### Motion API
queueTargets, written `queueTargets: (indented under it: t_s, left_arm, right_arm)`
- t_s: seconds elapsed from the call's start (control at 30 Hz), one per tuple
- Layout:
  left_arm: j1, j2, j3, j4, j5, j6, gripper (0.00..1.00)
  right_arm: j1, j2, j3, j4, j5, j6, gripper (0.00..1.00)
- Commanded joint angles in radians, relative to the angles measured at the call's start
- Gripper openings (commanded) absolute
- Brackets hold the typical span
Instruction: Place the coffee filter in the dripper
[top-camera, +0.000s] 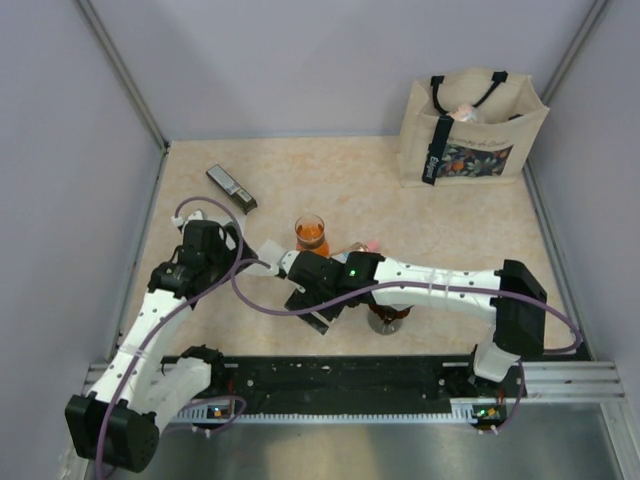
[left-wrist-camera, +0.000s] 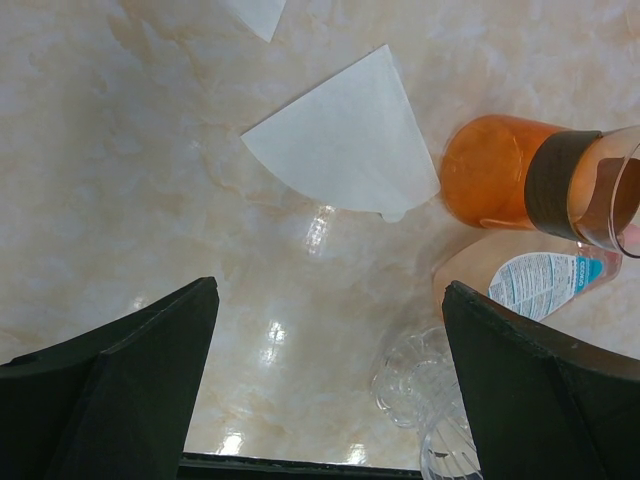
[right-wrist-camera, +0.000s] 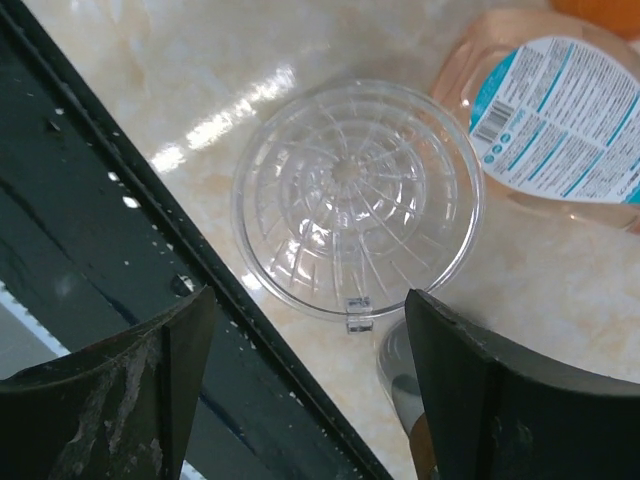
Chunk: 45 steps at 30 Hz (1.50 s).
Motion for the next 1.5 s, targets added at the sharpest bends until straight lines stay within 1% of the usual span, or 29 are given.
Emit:
queueTargets:
  t_s: [0.0, 0.2, 0.37, 0.47, 0.67, 1.23, 1.27, 1.3, 1.4, 1.47]
  left_arm:
    - [0.007, -0.028, -0.01, 0.02, -0.001, 0.005, 0.99]
    - [0.007, -0.023, -0.004, 0.019, -0.005, 0.013, 0.99]
    - [0.007, -0.019, 0.002, 0.011, -0.011, 0.021, 0.99]
    - [0.007, -0.017, 0.012, 0.008, -0.014, 0.022, 0.99]
    - [0.007, -0.014, 0.013, 0.005, -0.018, 0.027, 0.99]
    - [0.007, -0.026, 0.025, -0.003, -0.026, 0.036, 0.99]
    - [0.007, -0.027, 0.025, -0.003, -0.024, 0.036, 0.99]
    - [0.007, -0.027, 0.024, -0.003, -0.024, 0.035, 0.99]
    - [0.007, -0.025, 0.024, -0.003, -0.026, 0.036, 0.99]
    - [0.007, -0.025, 0.024, -0.004, -0.028, 0.036, 0.99]
  right_arm:
    - [0.016, 0.021, 0.049, -0.089, 0.076, 0.049, 0.77]
    - [0.022, 0.027, 0.052, -0.117, 0.089, 0.042, 0.76]
    - [0.022, 0.044, 0.031, -0.146, 0.05, 0.029, 0.76]
    - [0.022, 0.053, 0.026, -0.165, 0.059, 0.026, 0.75]
    - [0.022, 0.076, 0.015, -0.163, 0.05, 0.027, 0.74]
    - [0.02, 0.117, -0.025, -0.106, 0.132, 0.07, 0.67]
    - [0.022, 0.116, -0.026, -0.1, 0.14, 0.07, 0.65]
    - [0.02, 0.114, -0.028, -0.093, 0.146, 0.072, 0.61]
    - [0.022, 0.116, -0.028, -0.074, 0.151, 0.069, 0.55]
    - [0.02, 0.117, -0.031, -0.063, 0.148, 0.062, 0.53]
